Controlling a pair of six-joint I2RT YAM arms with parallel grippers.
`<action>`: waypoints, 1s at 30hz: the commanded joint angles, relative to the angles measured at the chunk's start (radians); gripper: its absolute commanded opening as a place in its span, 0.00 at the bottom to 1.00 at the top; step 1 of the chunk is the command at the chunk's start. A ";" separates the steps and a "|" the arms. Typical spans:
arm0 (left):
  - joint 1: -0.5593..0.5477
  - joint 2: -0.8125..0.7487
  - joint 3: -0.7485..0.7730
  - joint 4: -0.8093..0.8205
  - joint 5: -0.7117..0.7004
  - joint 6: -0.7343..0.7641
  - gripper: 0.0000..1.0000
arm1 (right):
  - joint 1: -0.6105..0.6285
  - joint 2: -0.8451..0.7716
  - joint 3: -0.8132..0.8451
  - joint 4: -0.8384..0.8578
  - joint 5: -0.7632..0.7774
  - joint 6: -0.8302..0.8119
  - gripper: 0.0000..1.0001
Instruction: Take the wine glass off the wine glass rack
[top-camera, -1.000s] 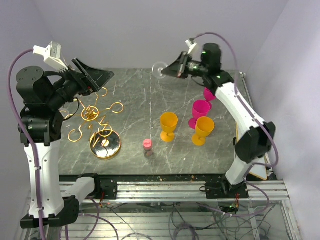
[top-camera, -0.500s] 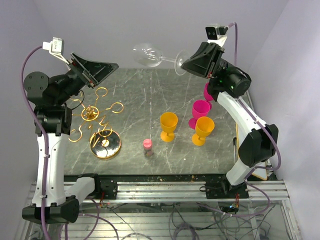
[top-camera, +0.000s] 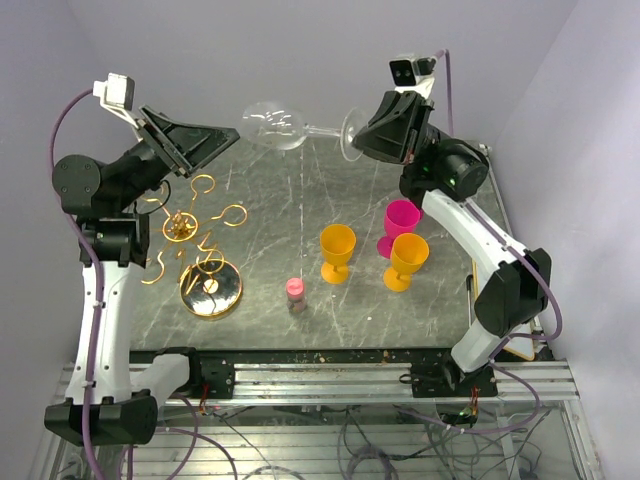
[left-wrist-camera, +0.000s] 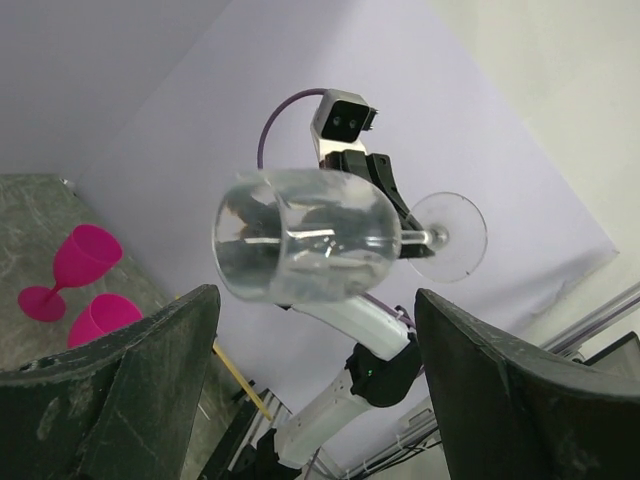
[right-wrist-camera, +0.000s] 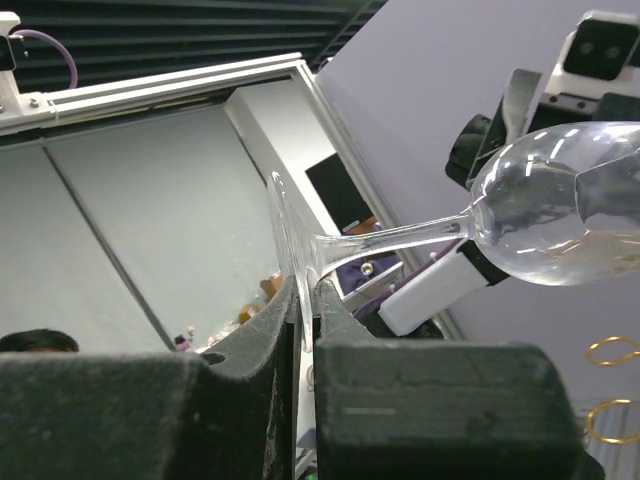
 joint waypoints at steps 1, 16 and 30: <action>-0.009 0.020 0.025 0.065 0.034 -0.014 0.88 | 0.060 -0.014 0.018 0.310 0.052 0.370 0.00; -0.067 -0.056 -0.117 0.468 0.092 -0.303 0.54 | 0.071 0.004 -0.027 0.312 0.111 0.391 0.00; -0.084 -0.023 -0.092 0.825 0.051 -0.538 0.26 | 0.066 0.010 -0.127 0.301 0.143 0.405 0.00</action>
